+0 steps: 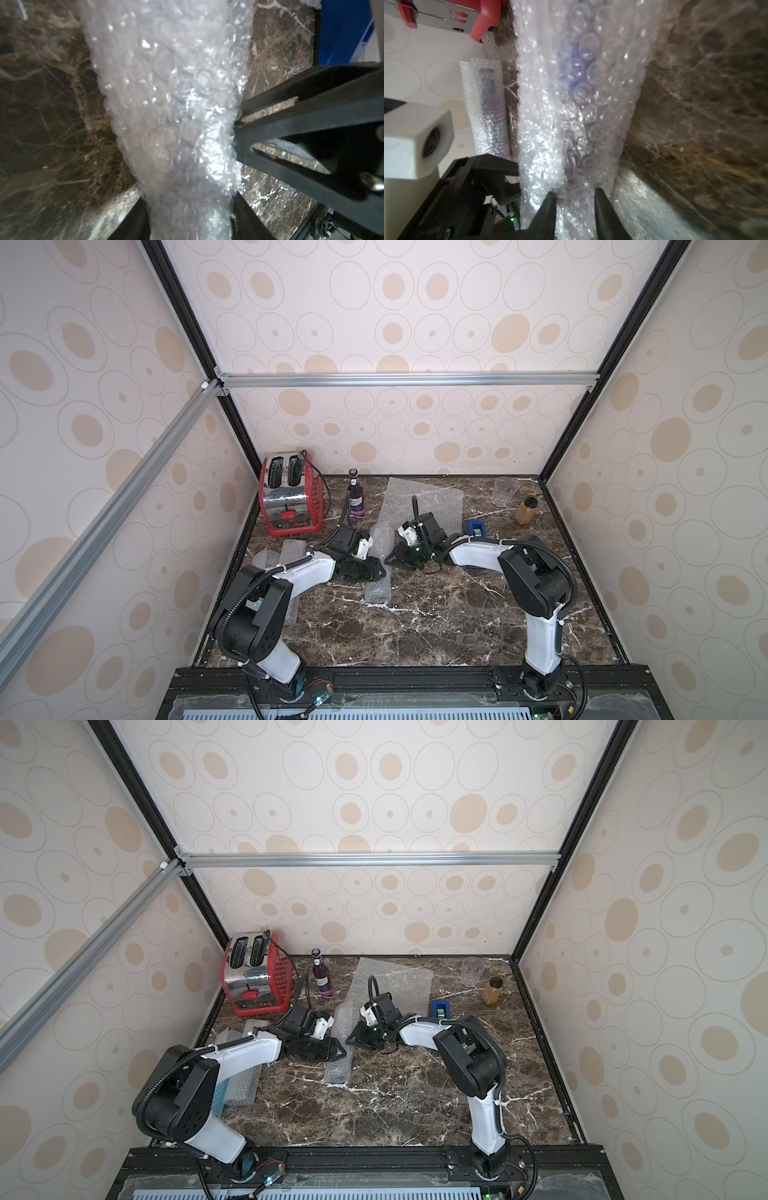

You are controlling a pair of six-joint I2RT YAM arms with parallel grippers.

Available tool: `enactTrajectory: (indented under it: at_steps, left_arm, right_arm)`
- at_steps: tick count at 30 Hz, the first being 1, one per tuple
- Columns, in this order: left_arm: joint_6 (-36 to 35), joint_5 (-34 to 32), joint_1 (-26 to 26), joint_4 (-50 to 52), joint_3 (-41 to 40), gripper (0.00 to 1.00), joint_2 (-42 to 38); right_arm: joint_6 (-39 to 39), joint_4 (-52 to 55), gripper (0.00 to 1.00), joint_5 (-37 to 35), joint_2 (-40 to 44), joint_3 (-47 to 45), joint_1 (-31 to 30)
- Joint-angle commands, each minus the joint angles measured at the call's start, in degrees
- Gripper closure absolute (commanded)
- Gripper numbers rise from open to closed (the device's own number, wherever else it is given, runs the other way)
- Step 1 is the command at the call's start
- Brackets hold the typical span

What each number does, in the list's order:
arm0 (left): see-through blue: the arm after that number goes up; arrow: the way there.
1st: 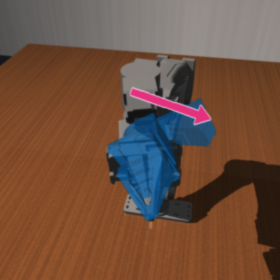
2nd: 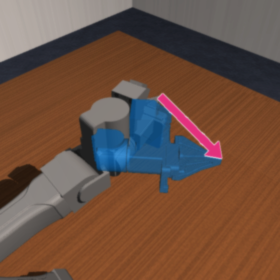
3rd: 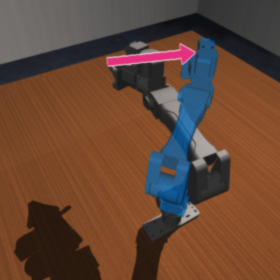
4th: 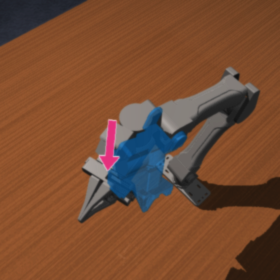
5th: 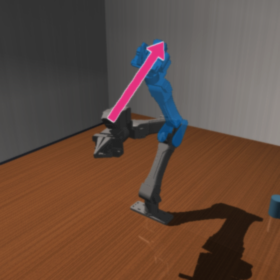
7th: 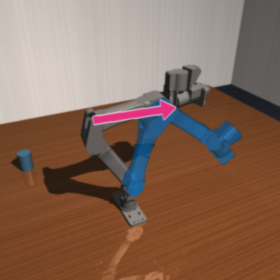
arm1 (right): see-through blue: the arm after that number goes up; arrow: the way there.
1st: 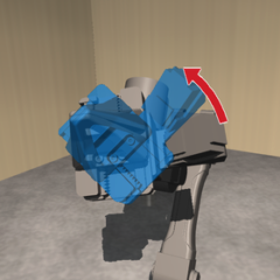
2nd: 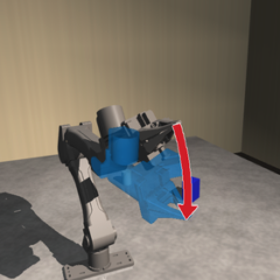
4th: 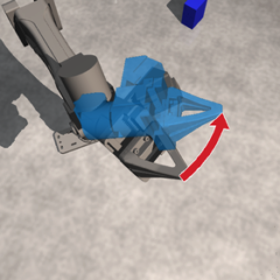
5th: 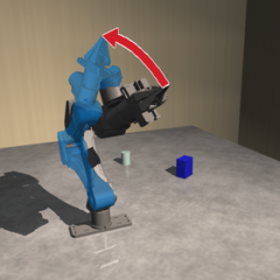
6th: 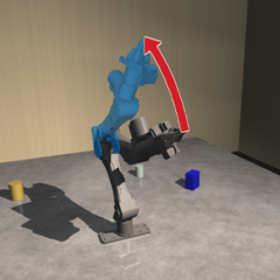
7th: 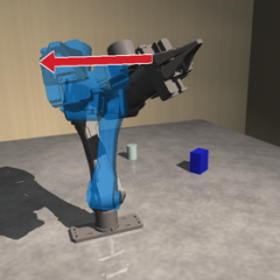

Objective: Wrap wine bottles in bubble wrap
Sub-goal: Stick the tape on the bubble wrap.

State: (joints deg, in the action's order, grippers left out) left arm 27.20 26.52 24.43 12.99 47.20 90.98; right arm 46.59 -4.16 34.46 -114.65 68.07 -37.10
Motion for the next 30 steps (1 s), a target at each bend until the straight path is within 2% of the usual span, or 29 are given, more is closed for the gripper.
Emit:
enactTrajectory:
  at_steps: [1,6,10,15,19,23,24,30]
  left_arm:
    - [-1.45,-3.38,0.41,3.2,0.41,0.45,2.44]
    - [-1.43,-3.09,0.38,2.19,-0.29,0.45,2.7]
    - [-1.72,-3.26,0.39,3.0,0.18,0.45,1.69]
    - [-2.55,-4.55,0.42,5.02,2.03,0.4,0.1]
    - [-2.39,-3.19,0.41,5.69,3.8,0.22,-1.68]
    - [-3.29,-4.14,0.38,10.02,8.21,0.08,-2.48]
    - [-2.78,-4.63,0.44,10.58,9.14,0.01,-2.2]
    - [0.46,-6.01,0.46,15.39,17.79,0.0,4.62]
  right_arm:
    - [2.56,-8.05,0.62,4.91,-3.84,-1.65,-0.8]
    - [9.52,-22.75,0.59,9.6,-6.53,-5.99,1.16]
    - [15.57,-32.57,0.63,11.19,-6.08,-10.44,3.3]
    - [6.33,-17.55,0.58,8.58,2.63,-12.36,5.1]
    - [1.18,-8.88,0.51,5.92,9.08,-13.54,5.25]
    - [-0.85,-3.07,0.49,2.68,14.81,-15.36,6.24]
    - [-1.7,-1.45,0.49,1.7,16.58,-15.68,6.32]
    - [-7.37,11.33,0.37,-5.84,26.02,-15.38,6.63]
